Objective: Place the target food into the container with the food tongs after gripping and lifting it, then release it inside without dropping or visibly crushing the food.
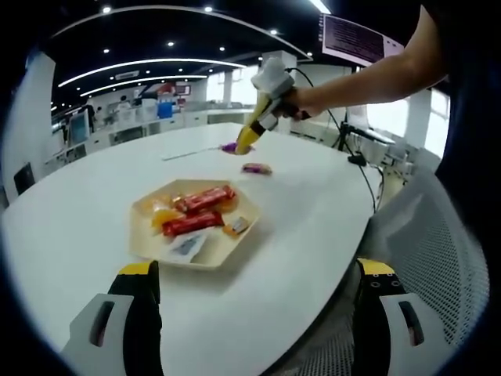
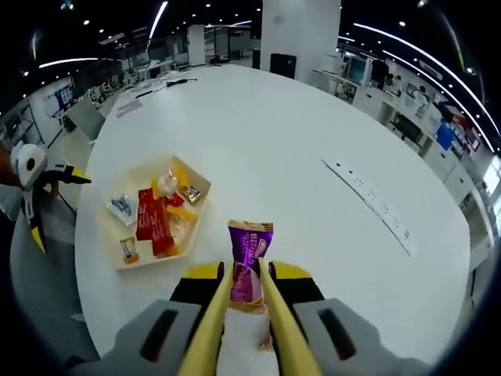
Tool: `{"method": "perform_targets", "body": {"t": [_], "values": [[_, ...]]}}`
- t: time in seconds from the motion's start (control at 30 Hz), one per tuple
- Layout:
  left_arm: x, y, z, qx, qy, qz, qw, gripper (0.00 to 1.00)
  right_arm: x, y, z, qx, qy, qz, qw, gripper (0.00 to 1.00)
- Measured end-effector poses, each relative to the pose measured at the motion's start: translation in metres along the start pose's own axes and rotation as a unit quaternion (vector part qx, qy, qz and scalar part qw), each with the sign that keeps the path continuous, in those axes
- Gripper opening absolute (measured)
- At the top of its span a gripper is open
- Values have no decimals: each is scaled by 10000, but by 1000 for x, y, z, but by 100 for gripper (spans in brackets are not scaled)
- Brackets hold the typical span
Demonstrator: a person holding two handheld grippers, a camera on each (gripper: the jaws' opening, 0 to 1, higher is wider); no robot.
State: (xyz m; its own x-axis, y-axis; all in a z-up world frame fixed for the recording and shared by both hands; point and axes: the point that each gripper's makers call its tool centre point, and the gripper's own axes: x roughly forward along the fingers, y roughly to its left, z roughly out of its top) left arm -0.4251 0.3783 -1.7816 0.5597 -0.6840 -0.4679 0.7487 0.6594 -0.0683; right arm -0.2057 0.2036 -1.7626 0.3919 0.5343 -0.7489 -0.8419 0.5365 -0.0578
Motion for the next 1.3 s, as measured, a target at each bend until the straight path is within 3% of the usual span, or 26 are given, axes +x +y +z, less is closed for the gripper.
{"method": "perform_targets", "body": {"t": [0.4, 0.8, 1.1, 1.3], "values": [[0, 2, 1, -28, -43, 33, 10000, 99, 13, 44, 44, -262, -131, 326, 9990, 21], [-1, 2, 1, -16, -31, 52, 10000, 99, 17, 101, 103, -593, -259, 644, 9958, 21], [-2, 4, 1, 4, -22, 109, 9999, 99, 16, 143, 129, -972, -282, 876, 9910, 21], [-1, 10, -3, 163, 62, 254, 9995, 99, 13, 163, 138, -924, -320, 965, 9905, 21]]}}
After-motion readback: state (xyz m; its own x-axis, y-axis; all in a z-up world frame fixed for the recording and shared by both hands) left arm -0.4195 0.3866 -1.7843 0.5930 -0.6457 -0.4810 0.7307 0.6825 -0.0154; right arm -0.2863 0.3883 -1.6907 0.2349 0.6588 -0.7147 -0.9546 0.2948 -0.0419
